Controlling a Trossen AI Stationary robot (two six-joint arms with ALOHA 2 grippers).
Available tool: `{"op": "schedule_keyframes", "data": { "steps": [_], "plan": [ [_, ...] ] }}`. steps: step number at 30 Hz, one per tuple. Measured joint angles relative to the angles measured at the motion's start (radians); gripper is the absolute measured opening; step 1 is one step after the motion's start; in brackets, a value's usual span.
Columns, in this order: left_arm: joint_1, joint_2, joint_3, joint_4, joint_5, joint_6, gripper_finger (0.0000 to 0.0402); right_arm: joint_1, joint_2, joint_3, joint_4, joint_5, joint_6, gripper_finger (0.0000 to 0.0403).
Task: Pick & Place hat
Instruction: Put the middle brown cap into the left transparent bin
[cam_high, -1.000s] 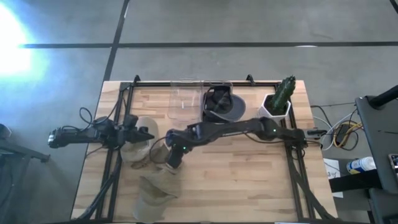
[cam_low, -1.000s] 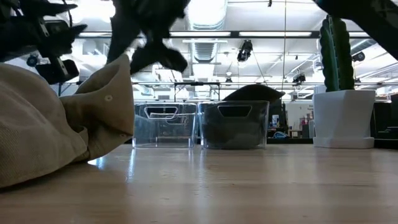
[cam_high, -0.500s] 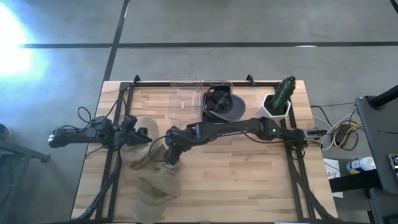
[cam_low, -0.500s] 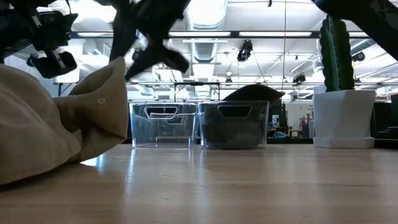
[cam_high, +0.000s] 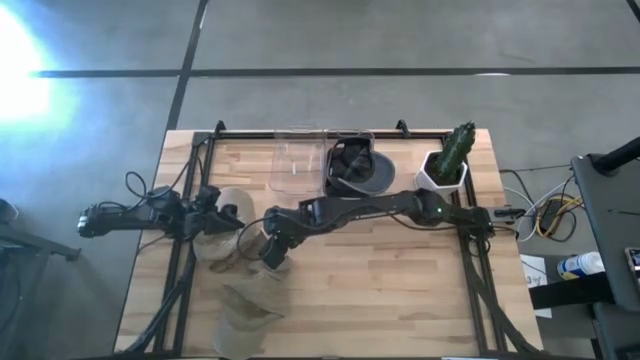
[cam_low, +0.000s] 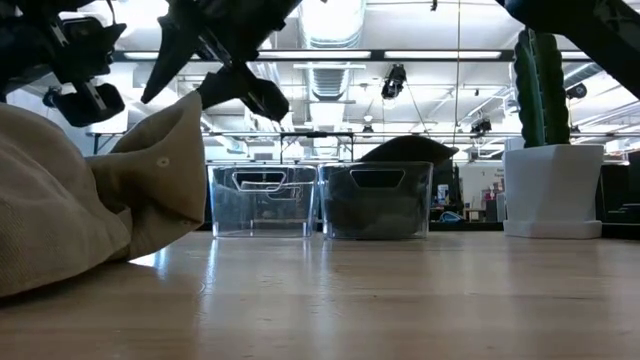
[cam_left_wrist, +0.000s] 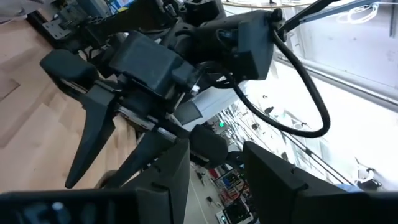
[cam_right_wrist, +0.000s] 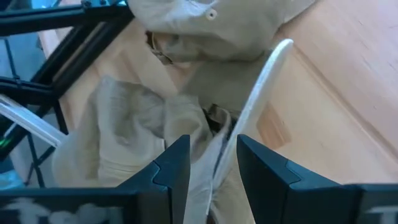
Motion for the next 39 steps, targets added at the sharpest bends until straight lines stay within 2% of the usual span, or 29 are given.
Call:
{"op": "schedule_keyframes", "data": {
  "steps": [7,15,20,24,29,32,35,39],
  "plan": [
    [0.000,0.000,0.001,-0.006,-0.001,0.007,0.0142,0.004,0.000,-0.050,0.045,0.000,0.002,0.0129],
    [0.000,0.000,0.002,-0.010,-0.002,0.007,0.0142,0.006,0.000,-0.165,0.099,0.007,0.042,0.0160],
    [0.000,0.000,0.002,-0.010,-0.002,0.007,0.0142,0.004,0.000,-0.234,0.197,0.025,0.039,0.0162],
    [0.000,0.000,0.002,-0.010,-0.002,0.006,0.0142,-0.002,0.000,-0.267,0.237,0.035,0.042,0.0121],
    [0.000,0.000,0.002,-0.009,-0.002,-0.001,0.0142,-0.007,-0.005,-0.275,0.228,0.055,0.032,0.0025],
    [0.000,0.000,0.002,-0.007,-0.002,-0.012,0.0142,-0.006,-0.015,-0.234,0.144,0.055,0.004,0.0017],
    [0.000,0.000,0.002,-0.007,-0.002,-0.018,0.0142,-0.002,-0.050,-0.174,-0.033,0.066,-0.081,0.0016],
    [0.000,0.000,0.002,-0.007,-0.002,-0.014,0.0142,0.004,-0.128,-0.121,-0.224,0.165,-0.130,0.0015]
  ]
}}
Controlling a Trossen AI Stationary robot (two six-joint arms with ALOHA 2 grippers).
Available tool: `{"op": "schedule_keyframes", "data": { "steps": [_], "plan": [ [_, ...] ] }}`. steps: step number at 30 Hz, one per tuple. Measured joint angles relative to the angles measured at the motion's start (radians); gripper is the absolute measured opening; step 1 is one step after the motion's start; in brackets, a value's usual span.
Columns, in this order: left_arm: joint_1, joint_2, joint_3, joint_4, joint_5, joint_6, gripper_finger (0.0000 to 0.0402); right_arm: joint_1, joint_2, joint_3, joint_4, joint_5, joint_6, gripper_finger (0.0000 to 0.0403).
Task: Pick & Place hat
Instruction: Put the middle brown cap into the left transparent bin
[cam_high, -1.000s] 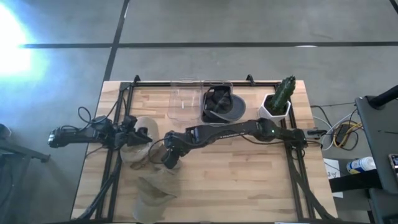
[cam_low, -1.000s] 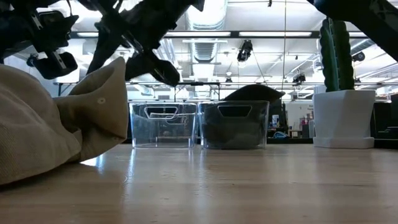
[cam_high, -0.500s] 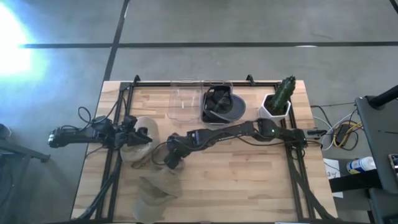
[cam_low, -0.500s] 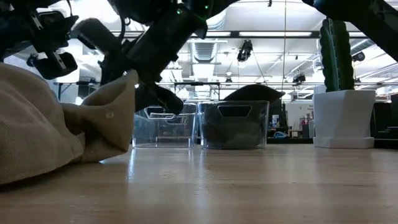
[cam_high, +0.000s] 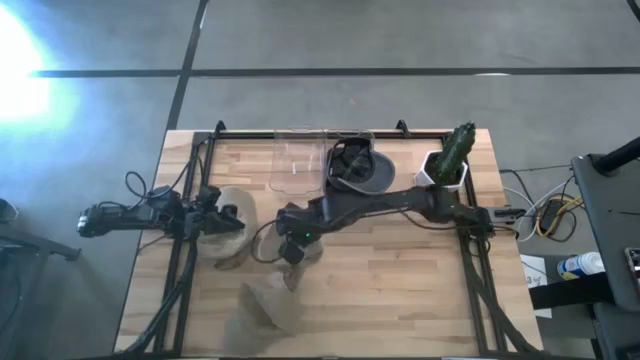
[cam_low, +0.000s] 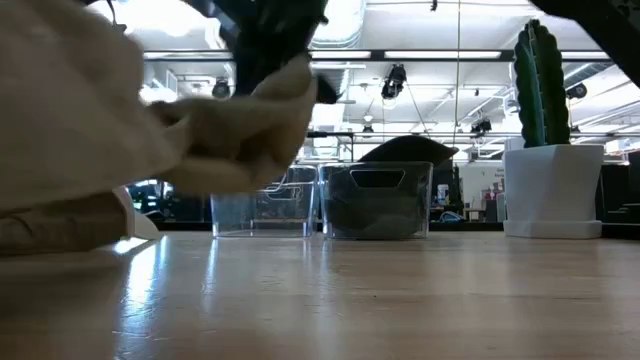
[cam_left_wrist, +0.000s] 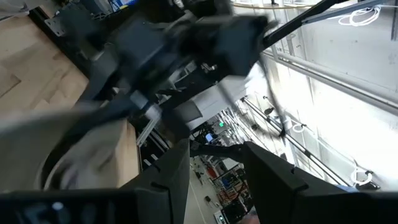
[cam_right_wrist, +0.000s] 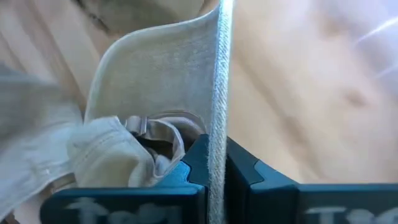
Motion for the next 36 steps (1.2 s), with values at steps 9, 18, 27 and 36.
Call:
{"op": "schedule_keyframes", "data": {
  "steps": [9,18,27,36],
  "plan": [
    [0.000,0.000,0.000,-0.003,0.000,0.002,0.0142,-0.011,-0.210,0.006,-0.032,0.577,0.108,0.0014],
    [0.000,0.000,0.000,-0.003,0.000,0.001,0.0142,-0.167,-0.146,0.003,-0.038,0.648,0.082,0.0014],
    [0.000,0.000,0.000,0.000,-0.001,-0.027,0.0142,-0.283,-0.096,0.001,-0.028,0.574,0.078,0.0013],
    [0.000,0.000,0.000,-0.002,-0.008,-0.025,0.0142,-0.290,-0.122,0.131,0.113,0.791,0.025,0.0013]
  ]
}}
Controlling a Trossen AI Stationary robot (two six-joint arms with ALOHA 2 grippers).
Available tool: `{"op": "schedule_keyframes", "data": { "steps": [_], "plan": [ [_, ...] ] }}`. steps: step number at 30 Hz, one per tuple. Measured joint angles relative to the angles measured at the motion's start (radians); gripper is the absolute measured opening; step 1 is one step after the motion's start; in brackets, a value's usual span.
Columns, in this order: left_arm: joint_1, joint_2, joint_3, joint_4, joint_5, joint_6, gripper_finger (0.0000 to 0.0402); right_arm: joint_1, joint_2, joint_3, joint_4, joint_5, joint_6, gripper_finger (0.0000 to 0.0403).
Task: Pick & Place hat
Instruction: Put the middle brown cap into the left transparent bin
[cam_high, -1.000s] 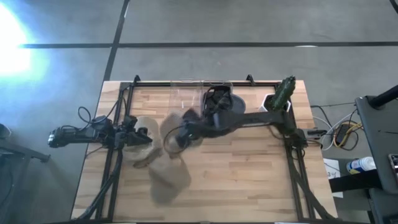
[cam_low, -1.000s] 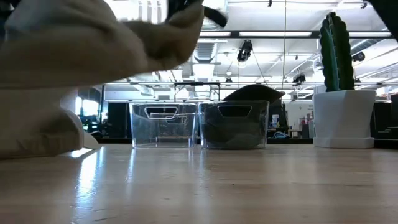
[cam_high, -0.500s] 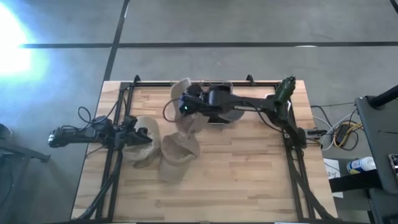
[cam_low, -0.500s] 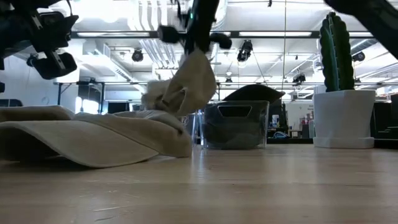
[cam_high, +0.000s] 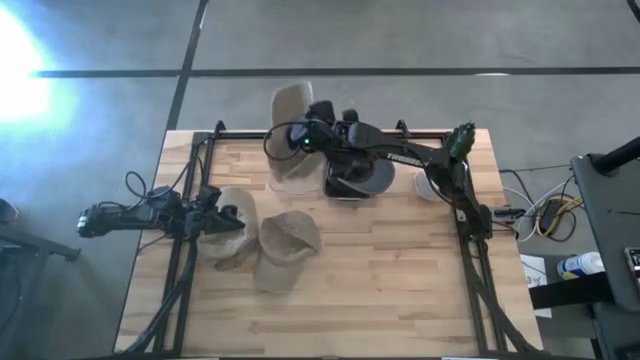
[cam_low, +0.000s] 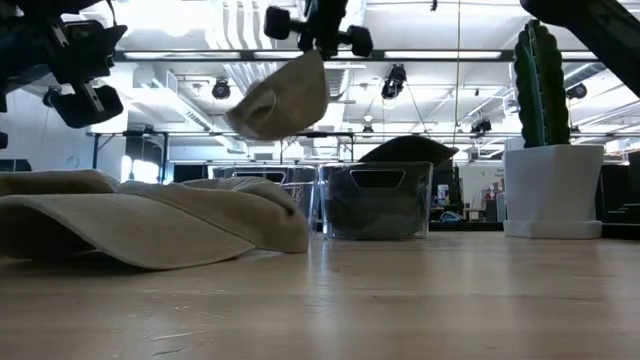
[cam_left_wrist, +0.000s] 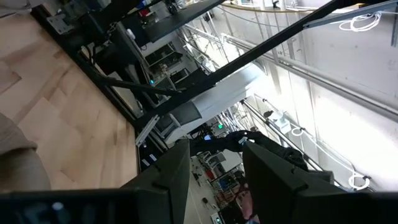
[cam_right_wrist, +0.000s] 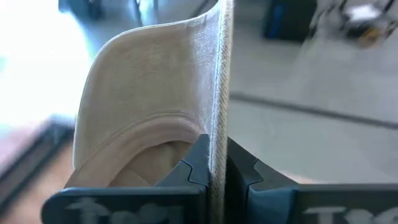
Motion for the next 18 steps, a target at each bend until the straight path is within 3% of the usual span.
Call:
{"op": "schedule_keyframes", "data": {
  "steps": [3,12,18],
  "plan": [
    [0.000,0.000,0.000,-0.001,0.000,0.000,0.0142,-0.001,0.002,-0.003,0.073,0.021,-0.077,0.0013],
    [0.000,0.001,0.000,0.001,-0.003,0.000,0.0142,0.000,0.148,-0.010,0.017,0.014,-0.099,0.0013],
    [0.000,0.001,0.000,0.001,-0.003,-0.009,0.0142,0.001,0.243,-0.010,-0.014,-0.129,-0.028,0.0026]
  ]
}}
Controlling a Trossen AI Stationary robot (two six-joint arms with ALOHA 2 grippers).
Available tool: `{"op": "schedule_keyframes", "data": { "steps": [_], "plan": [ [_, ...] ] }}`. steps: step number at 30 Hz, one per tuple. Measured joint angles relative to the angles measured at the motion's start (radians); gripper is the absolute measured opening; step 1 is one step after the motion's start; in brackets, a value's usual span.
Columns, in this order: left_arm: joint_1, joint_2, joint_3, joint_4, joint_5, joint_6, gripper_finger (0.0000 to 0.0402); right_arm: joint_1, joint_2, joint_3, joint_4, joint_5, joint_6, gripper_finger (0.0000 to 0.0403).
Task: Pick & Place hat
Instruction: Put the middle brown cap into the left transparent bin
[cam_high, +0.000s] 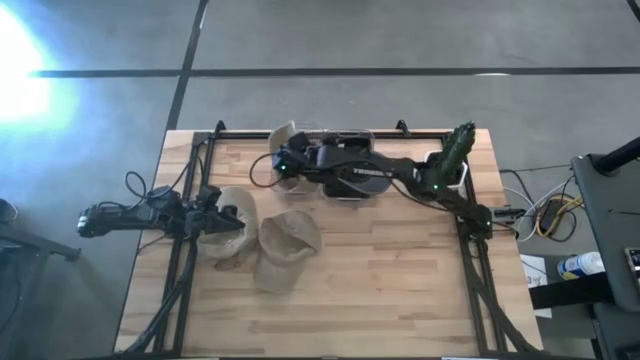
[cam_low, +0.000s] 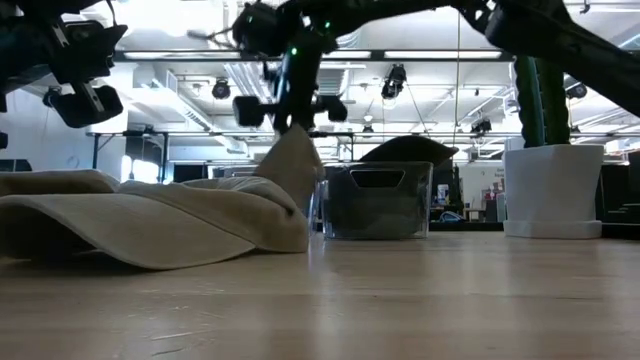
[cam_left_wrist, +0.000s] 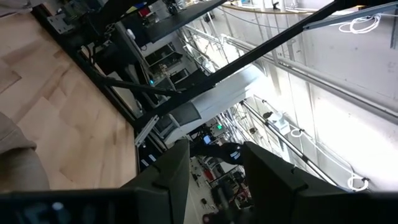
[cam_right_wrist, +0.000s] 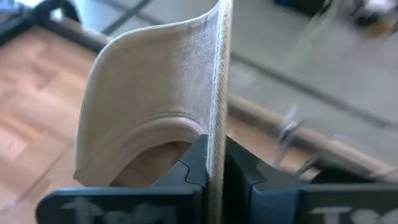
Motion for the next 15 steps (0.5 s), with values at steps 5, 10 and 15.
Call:
{"op": "schedule_keyframes", "data": {
  "steps": [5,10,15],
  "plan": [
    [0.000,0.000,0.000,0.000,0.000,-0.007,0.0142,-0.002,0.029,0.001,-0.029,-0.074,0.081,0.0044],
    [0.000,0.000,0.000,0.000,0.000,-0.015,0.0142,-0.006,0.037,0.001,-0.073,-0.090,0.094,0.0048],
    [0.000,0.000,0.000,0.000,-0.014,-0.052,0.0142,-0.013,0.029,0.001,-0.094,-0.097,0.113,0.0049]
  ]
}}
